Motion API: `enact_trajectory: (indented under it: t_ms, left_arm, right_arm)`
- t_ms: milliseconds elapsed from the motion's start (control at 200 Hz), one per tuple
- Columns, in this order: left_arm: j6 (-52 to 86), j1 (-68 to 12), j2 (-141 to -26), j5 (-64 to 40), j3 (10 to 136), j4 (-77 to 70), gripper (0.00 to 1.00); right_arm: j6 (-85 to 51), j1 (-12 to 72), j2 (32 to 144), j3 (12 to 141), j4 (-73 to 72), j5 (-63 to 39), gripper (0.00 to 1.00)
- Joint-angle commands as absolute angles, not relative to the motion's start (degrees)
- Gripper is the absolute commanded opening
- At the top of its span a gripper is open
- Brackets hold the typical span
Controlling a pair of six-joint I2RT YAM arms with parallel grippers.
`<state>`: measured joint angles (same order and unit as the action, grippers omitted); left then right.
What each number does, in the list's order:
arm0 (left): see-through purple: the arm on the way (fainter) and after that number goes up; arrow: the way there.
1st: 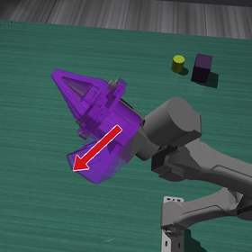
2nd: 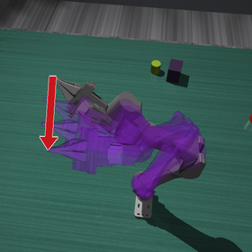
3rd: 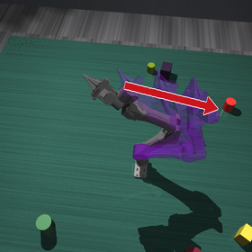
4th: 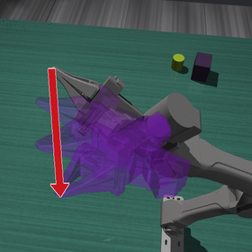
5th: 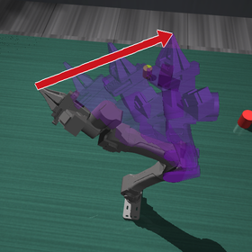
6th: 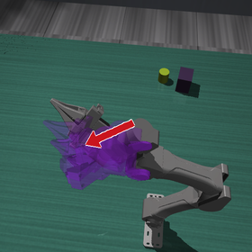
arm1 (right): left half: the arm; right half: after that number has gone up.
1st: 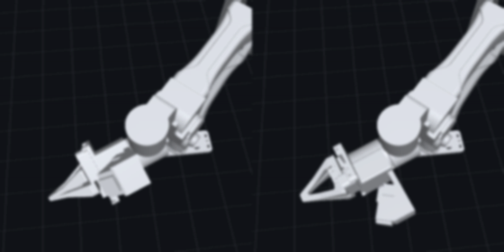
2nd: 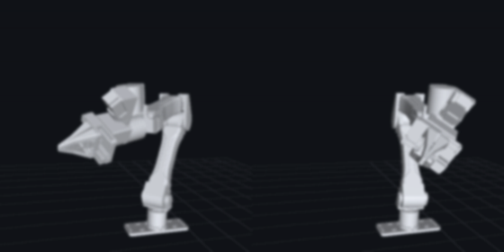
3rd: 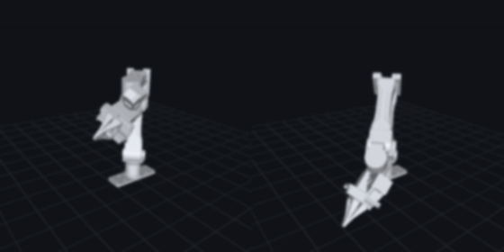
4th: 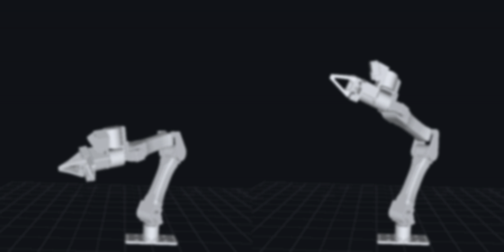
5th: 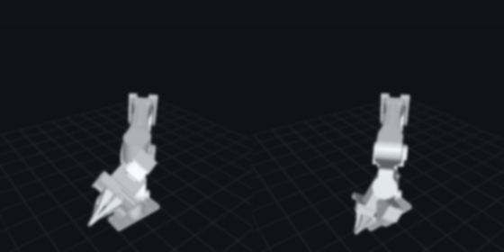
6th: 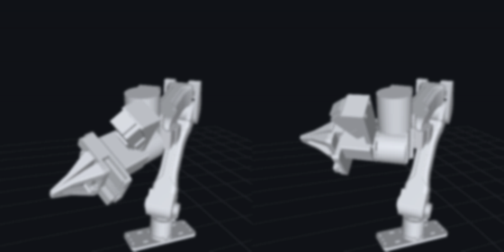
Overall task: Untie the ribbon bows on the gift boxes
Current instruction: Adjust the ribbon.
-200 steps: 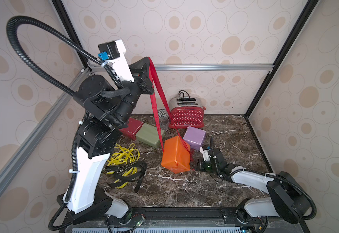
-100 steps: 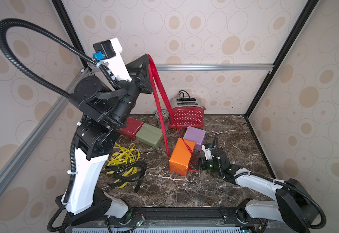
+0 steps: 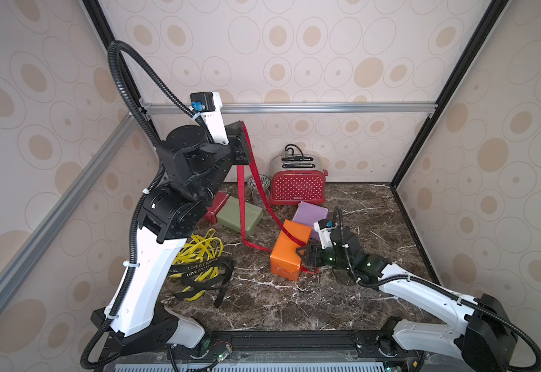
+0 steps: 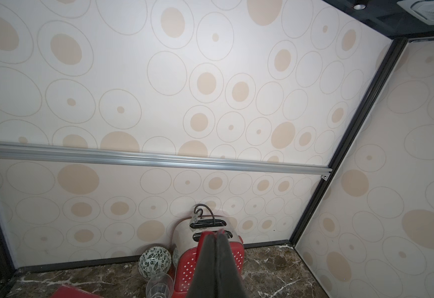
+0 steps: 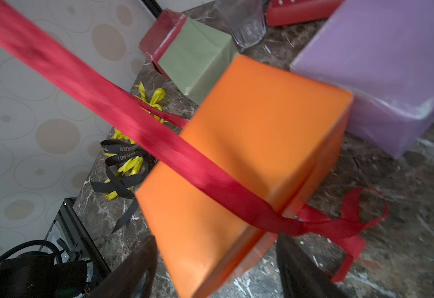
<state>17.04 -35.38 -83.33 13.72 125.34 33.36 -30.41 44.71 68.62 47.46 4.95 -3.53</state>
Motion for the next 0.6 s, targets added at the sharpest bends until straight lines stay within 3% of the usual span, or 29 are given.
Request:
enact_trajectory:
  t_ms: [0, 376, 596]
  left_arm:
    - [20.21, -35.2, -84.85, 7.2, 126.16, 35.77, 0.0]
    - [29.28, -35.17, -88.68, 2.28, 126.92, 42.65, 0.0]
    - [37.15, -35.17, -87.27, 0.49, 121.23, 40.33, 0.0]
  right_arm:
    - [-24.31, 47.81, 71.77, 54.17, 12.48, 5.85, 0.76]
    - [-19.33, 47.88, 75.04, 61.58, -8.39, 5.89, 0.85]
    - [-24.54, 47.86, 83.72, 68.18, -16.98, 5.65, 0.91]
